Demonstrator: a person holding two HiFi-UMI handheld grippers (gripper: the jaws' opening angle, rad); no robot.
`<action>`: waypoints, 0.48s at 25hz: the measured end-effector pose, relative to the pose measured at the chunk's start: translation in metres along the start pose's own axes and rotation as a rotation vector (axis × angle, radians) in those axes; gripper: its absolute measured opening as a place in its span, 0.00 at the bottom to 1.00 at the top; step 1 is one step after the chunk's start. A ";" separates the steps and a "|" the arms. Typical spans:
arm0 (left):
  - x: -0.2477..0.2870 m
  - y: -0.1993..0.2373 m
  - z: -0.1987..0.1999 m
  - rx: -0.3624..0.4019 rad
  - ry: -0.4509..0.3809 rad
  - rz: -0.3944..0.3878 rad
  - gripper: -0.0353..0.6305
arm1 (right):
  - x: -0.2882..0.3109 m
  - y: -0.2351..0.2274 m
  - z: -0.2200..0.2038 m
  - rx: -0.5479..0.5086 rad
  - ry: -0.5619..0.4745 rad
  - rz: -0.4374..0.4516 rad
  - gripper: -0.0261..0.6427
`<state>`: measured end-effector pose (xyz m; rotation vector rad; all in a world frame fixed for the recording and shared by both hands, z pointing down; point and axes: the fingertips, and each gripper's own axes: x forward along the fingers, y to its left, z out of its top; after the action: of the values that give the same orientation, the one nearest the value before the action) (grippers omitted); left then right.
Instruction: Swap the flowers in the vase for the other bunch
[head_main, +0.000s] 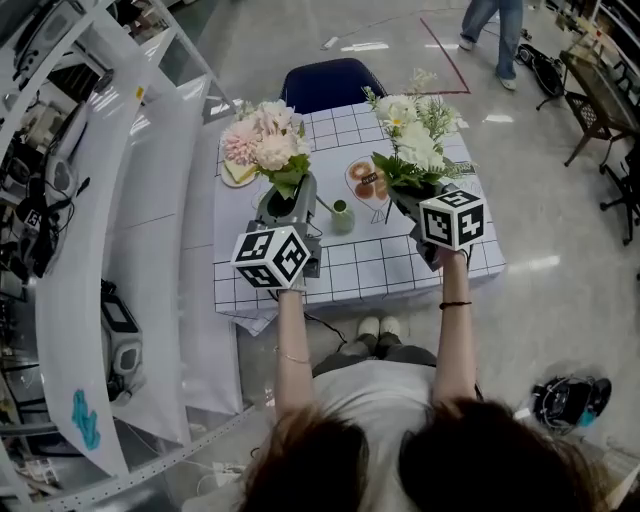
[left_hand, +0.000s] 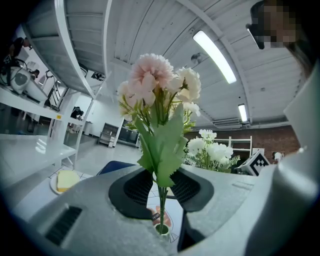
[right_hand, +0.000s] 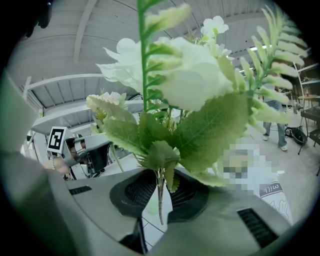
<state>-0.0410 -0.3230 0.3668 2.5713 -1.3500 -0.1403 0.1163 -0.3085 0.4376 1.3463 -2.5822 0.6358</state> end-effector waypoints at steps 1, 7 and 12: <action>-0.002 0.002 0.000 0.003 0.001 0.007 0.21 | 0.001 0.001 0.001 -0.002 0.000 0.004 0.12; -0.018 0.017 0.004 0.012 -0.007 0.057 0.21 | 0.011 0.009 0.006 -0.018 0.007 0.032 0.12; -0.031 0.031 0.002 -0.002 -0.010 0.085 0.21 | 0.019 0.016 0.006 -0.021 0.010 0.050 0.12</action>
<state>-0.0838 -0.3150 0.3716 2.5100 -1.4591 -0.1396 0.0924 -0.3170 0.4334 1.2730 -2.6141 0.6197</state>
